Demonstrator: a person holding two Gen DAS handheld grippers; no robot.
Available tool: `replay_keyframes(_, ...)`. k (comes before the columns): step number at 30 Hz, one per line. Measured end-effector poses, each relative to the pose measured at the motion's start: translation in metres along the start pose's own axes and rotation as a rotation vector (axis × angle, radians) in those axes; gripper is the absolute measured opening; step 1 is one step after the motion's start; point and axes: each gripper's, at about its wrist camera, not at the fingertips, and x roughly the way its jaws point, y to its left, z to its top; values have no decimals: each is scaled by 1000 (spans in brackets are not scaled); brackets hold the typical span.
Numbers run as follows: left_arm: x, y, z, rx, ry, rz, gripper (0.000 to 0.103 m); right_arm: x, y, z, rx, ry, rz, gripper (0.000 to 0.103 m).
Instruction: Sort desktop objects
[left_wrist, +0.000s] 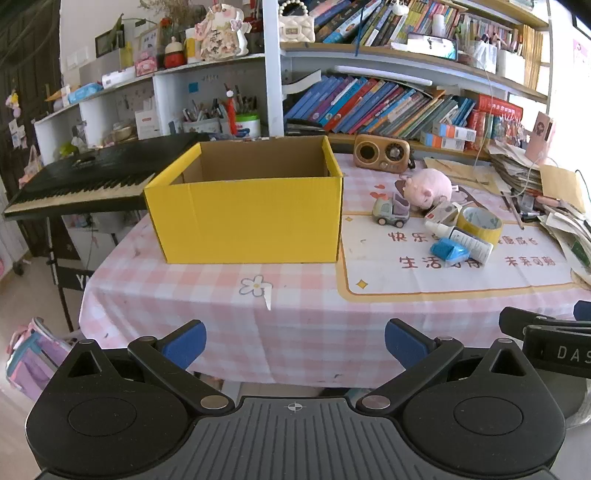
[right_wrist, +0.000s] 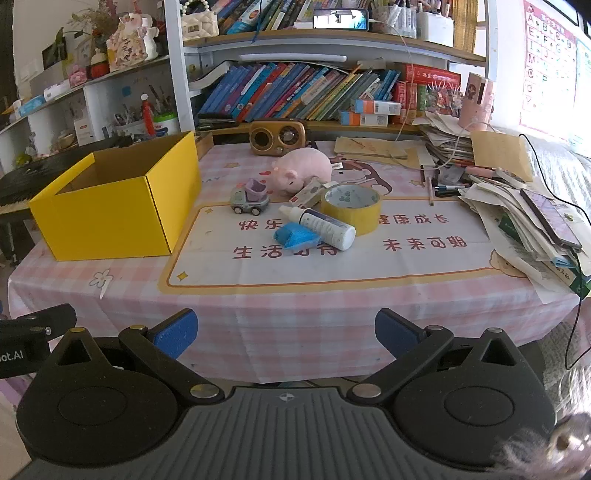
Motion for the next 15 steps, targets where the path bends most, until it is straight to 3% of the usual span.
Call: replay_keyframes(15,1,0,-2,1,2,4,103,0,1,0,2,3,0,103)
